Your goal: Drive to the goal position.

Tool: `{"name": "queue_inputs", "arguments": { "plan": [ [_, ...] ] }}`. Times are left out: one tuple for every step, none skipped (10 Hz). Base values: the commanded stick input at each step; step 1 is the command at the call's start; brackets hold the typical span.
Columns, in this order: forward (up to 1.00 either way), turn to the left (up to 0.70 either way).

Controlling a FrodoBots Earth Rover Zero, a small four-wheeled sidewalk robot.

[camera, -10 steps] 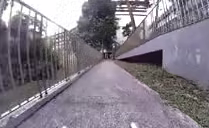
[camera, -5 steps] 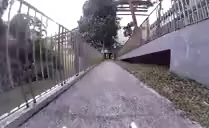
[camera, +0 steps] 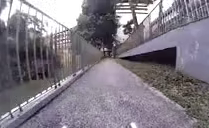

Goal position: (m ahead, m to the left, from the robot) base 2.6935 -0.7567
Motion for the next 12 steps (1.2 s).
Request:
{"name": "queue_inputs", "arguments": {
  "plan": [
    [0.7,-0.03],
    [0.7,-0.03],
    [0.7,-0.03],
    [0.7,-0.03],
    [0.7,-0.03],
    [0.7,-0.03],
    [0.7,-0.03],
    [0.7,-0.03],
    [0.7,-0.03],
    [0.7,-0.03],
    [0.7,-0.03],
    [0.7,-0.03]
  ]
}}
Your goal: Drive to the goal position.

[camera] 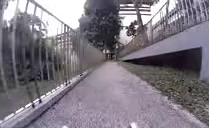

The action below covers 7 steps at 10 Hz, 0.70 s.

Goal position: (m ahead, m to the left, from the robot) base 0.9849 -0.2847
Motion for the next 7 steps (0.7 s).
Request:
{"name": "queue_inputs", "arguments": {
  "plan": [
    [0.7,-0.03],
    [0.7,-0.03],
    [0.7,-0.03],
    [0.7,-0.03],
    [0.7,-0.03],
    [0.7,-0.03],
    [0.7,-0.03]
  ]
}}
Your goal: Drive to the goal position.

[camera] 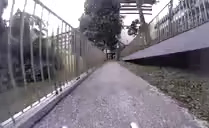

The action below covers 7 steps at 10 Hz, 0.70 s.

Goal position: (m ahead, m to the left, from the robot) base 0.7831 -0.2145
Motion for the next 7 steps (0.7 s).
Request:
{"name": "queue_inputs", "arguments": {
  "plan": [
    [0.7,-0.03],
    [0.7,-0.03],
    [0.7,-0.03],
    [0.7,-0.03],
    [0.7,-0.03],
    [0.7,-0.03],
    [0.7,-0.03]
  ]
}}
